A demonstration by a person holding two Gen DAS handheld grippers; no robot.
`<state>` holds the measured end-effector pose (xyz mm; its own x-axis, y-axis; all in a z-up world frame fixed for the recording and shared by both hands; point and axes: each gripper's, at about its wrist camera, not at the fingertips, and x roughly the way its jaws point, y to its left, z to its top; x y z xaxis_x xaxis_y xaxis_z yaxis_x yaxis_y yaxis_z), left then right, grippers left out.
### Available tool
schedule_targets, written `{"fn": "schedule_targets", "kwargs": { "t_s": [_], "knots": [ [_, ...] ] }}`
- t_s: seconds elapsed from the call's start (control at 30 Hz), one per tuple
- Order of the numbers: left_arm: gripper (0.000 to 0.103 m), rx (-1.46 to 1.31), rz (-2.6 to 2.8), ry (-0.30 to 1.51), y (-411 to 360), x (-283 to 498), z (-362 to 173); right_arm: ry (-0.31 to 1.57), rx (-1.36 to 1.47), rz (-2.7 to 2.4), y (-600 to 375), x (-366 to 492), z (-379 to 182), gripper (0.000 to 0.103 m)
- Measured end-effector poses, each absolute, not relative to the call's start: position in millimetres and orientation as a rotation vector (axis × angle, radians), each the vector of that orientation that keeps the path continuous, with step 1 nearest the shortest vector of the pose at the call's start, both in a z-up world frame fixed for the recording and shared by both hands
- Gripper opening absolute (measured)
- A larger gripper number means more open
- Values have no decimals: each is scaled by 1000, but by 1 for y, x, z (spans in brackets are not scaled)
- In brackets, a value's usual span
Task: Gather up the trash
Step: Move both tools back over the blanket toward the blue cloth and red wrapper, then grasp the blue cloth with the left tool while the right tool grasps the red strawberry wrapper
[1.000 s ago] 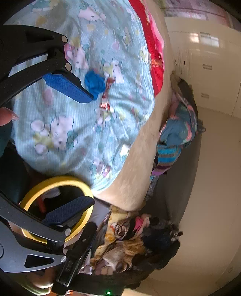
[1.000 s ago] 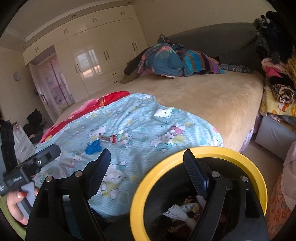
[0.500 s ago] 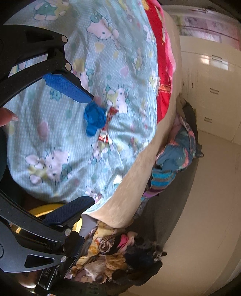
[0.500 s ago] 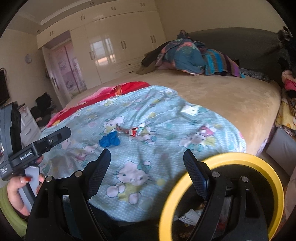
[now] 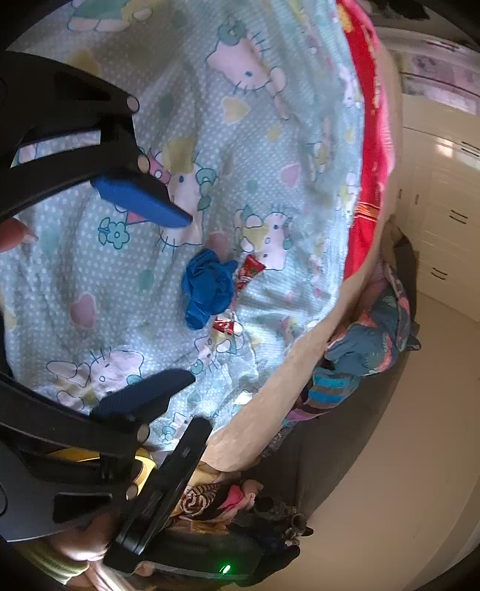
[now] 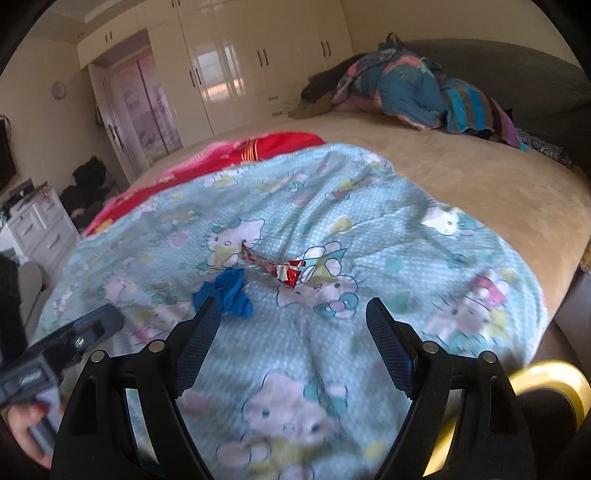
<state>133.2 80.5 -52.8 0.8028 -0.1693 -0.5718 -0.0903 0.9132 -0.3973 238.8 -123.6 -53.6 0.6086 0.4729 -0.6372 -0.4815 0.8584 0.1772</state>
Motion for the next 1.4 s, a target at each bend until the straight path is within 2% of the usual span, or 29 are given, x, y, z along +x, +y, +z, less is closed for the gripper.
{"fn": "schedule_targets", "kwargs": {
  "t_s": [0.07,0.2,0.7,0.77,0.83,1.13,1.27,1.37,1.4],
  "knots": [
    [55,-434,-49,655,82,137,-58,760,-29,555,-112,256,-63,78],
    [47,-458,-59,683,88,150,-68,808,-65,569,-91,283,-78,73],
    [44,-478,-76,755,91,180,-99,895,-299,653,-21,339,-122,51],
    [44,-480,-78,765,92,185,-103,920,-289,659,-20,343,-129,46],
    [44,-496,-76,777,94,190,-108,953,-277,660,-21,345,-137,28],
    [44,-578,-138,778,92,203,-116,966,-75,621,-57,326,-128,20],
    [19,-611,-132,793,93,210,-120,935,-6,598,-80,306,-114,19],
    [7,-607,-132,779,92,207,-117,892,25,592,-98,286,-100,18],
    [6,-601,-138,767,90,206,-113,879,31,591,-103,280,-96,18]
  ]
}}
